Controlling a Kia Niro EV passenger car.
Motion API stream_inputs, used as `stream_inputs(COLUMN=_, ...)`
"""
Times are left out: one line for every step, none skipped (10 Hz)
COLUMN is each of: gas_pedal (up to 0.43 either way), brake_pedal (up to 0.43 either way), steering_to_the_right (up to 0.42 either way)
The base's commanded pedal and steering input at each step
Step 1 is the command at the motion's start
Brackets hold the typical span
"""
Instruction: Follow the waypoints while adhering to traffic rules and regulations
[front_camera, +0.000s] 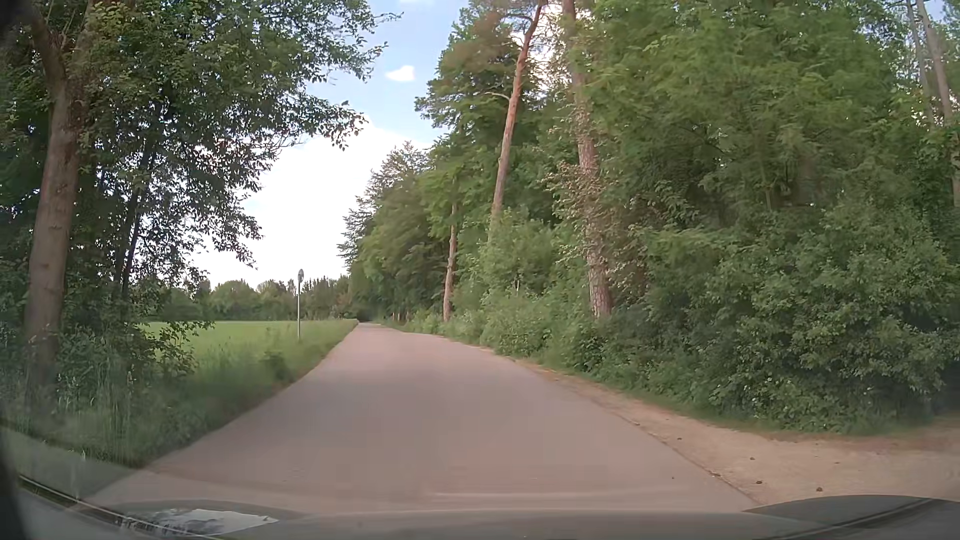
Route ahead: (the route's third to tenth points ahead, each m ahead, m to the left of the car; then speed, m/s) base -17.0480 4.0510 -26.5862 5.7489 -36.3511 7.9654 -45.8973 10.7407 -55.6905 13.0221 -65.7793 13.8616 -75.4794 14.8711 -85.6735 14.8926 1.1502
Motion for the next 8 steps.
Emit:
stream_inputs(gas_pedal=0.000, brake_pedal=0.262, steering_to_the_right=-0.028)
stream_inputs(gas_pedal=0.000, brake_pedal=0.262, steering_to_the_right=-0.028)
stream_inputs(gas_pedal=0.000, brake_pedal=0.262, steering_to_the_right=-0.028)
stream_inputs(gas_pedal=0.000, brake_pedal=0.268, steering_to_the_right=-0.028)
stream_inputs(gas_pedal=0.000, brake_pedal=0.268, steering_to_the_right=-0.028)
stream_inputs(gas_pedal=0.000, brake_pedal=0.274, steering_to_the_right=-0.029)
stream_inputs(gas_pedal=0.000, brake_pedal=0.274, steering_to_the_right=-0.029)
stream_inputs(gas_pedal=0.000, brake_pedal=0.274, steering_to_the_right=-0.030)
